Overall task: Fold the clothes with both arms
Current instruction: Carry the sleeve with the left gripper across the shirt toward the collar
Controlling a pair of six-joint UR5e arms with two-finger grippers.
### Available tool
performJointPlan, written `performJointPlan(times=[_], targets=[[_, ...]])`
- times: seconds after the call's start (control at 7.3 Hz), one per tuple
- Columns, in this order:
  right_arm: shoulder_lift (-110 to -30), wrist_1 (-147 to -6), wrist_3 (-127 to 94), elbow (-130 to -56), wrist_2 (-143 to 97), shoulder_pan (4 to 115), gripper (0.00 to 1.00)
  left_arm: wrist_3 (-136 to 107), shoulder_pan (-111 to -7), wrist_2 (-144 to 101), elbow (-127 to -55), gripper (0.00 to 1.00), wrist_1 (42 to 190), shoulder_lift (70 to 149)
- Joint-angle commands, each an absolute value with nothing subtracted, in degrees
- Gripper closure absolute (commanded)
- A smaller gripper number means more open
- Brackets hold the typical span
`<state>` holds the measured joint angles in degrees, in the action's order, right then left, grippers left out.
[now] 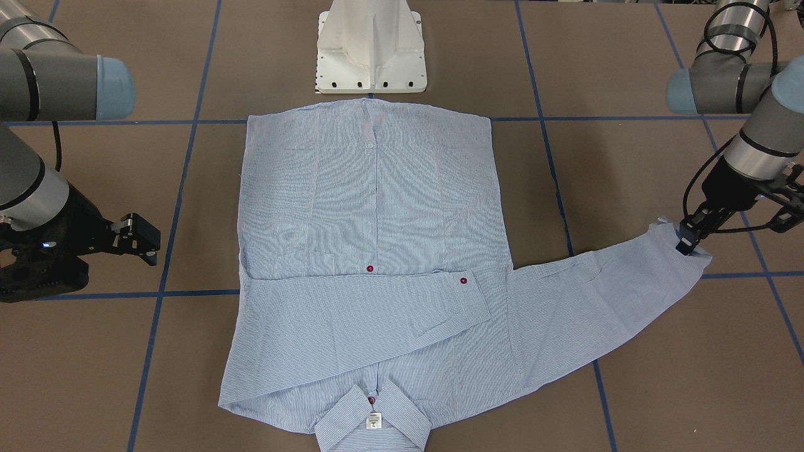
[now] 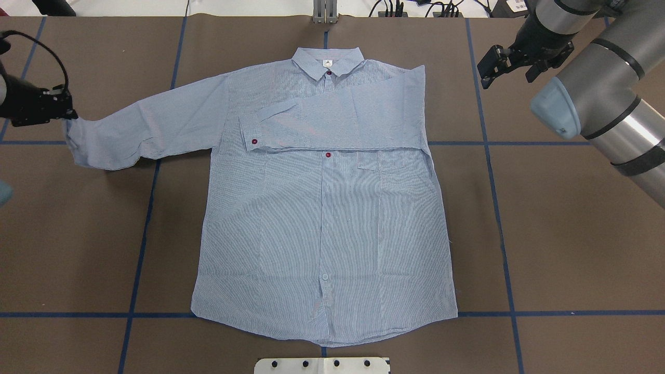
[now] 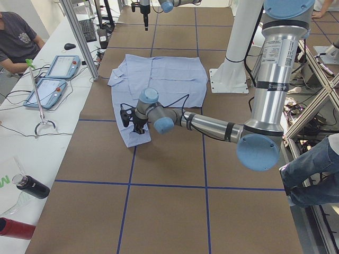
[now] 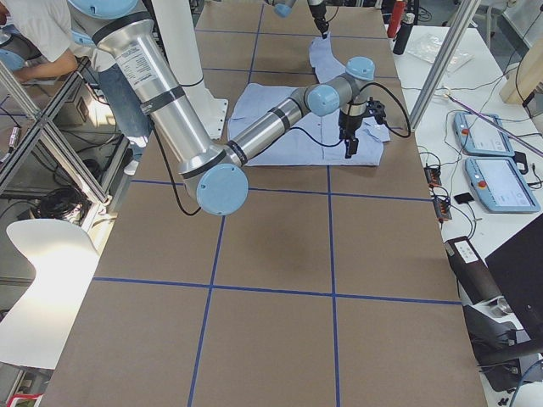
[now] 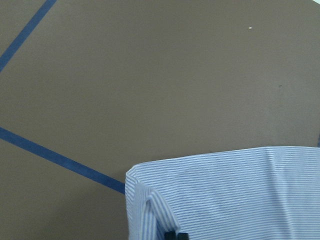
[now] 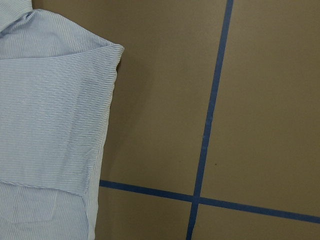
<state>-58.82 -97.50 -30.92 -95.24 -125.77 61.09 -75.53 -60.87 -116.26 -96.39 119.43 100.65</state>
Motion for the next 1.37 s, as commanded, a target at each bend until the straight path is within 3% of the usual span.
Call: performJointPlan(times=[0.0,0.27,0.68,1.23], targets=[[-60.0,-97.6,-29.8,-95.3,-127.2,62.4,0.00,-78.6,-60.3,-116.5,-97.7,1.00,104.6,113.9],[-62.8,-97.6,-23.8,-95.3,-128.8,65.7,0.00,-87.8,-54.4,-116.4,-96.2,1.00,102.4,122.8],[-64.6,-97.6,-21.7,-95.1,-128.8,66.7,0.00,-96.5,-48.8,-116.5,-87.2,1.00,102.7,136.9],[-65.3,-97.5,-21.7,-95.1,-128.7,66.7,0.00,-101.6,-46.2,-116.7,-86.3,1.00,103.4,142.0]])
